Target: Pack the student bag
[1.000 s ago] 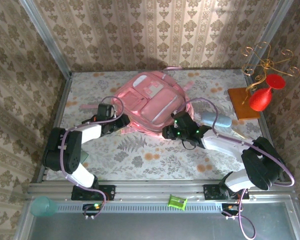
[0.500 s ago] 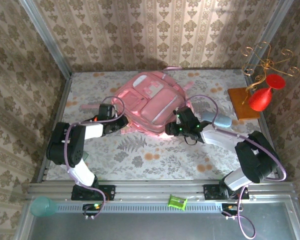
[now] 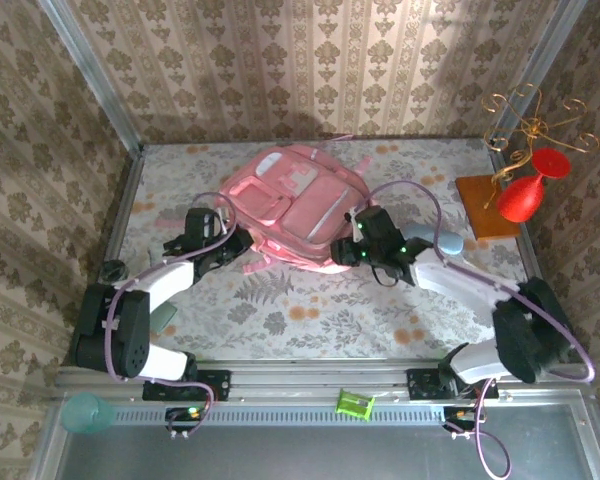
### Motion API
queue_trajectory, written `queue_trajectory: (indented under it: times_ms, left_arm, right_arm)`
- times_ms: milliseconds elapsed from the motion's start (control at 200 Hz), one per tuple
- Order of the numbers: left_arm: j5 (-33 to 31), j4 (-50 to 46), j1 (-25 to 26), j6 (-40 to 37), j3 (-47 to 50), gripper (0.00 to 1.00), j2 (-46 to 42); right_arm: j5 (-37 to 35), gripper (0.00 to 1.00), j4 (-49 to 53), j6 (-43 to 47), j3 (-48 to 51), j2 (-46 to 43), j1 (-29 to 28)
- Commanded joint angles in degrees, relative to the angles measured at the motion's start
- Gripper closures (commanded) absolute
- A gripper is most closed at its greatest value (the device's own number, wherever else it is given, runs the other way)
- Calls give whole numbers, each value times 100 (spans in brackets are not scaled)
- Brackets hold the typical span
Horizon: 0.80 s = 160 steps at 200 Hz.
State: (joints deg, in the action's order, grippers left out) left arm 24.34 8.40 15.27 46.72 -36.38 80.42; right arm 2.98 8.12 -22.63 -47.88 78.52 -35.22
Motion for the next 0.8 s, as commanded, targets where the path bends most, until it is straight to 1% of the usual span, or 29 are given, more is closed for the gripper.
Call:
queue_trajectory:
  times_ms: [0,85,130,160,250,350,385,525,580,645,795]
  left_arm:
    - [315,-143,-15,173,-93,100,-211]
    - [393,-258,-17,217,-188,100,-235]
    - [406,-320,-19,232,-223,100,-254]
    - [412,-362,-22,240,-252,100,-270]
    - [470,-432,-24,268,-338,100,-297]
    - [542,-517,-24,270,-442,100,-308]
    - [577,-565,-29,246,-479,100,-308]
    - [649,-612,-61,232,-539,100,-282]
    - [678,-596,-62,249,-539,100,-265]
    - [696,-526,-59,284,-511,100,-249]
    - [737,-515,-59,285,-510,100,-236]
  right_arm:
    - [-190,51,-601,43,223,-326,-700]
    - [-564,51,-961,5,190,-127,-1418]
    - [-833,52,-1109,-19,83,78,-1730]
    - [-999,54,-1223,-85,-19,373,-1948]
    - [-1285,58,-1655,-285,-338,1066,-2380]
    - [-1946,59,-1915,-343,-755,1793,-2785]
    - [-2194,60,-2015,-415,-856,1998,-2861]
    - [-2817,62,-2530,-807,-1058,2646,-2921]
    - [-3145,63,-2539,-814,-1216,2889,-2959]
    - [-3376,63,-2565,-735,-1438,3175,-2990]
    - [-4194,63,-2380,-949,-1805,3687,-3004]
